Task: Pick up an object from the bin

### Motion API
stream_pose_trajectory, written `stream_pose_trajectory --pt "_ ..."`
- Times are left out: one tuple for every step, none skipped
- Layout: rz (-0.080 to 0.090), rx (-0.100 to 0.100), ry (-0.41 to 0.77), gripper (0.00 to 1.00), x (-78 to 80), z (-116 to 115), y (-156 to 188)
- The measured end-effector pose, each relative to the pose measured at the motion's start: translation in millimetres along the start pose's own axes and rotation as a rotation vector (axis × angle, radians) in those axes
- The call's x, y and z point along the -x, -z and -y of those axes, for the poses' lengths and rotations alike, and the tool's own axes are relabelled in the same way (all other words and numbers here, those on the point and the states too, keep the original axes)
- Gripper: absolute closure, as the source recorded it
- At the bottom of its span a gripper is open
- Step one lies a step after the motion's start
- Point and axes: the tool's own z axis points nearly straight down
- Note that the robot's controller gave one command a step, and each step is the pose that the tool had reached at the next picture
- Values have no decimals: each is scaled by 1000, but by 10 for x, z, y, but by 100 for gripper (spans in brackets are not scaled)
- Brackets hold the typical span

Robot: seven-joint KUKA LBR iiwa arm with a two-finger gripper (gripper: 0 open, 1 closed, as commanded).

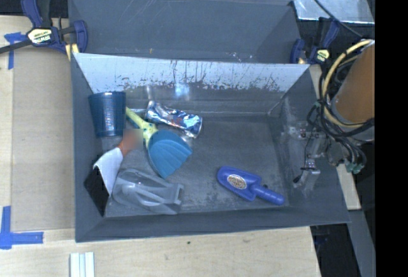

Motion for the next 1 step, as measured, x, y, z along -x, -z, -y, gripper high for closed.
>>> stream_pose_trajectory --pt "8 -1 4 0 19 -6 38"
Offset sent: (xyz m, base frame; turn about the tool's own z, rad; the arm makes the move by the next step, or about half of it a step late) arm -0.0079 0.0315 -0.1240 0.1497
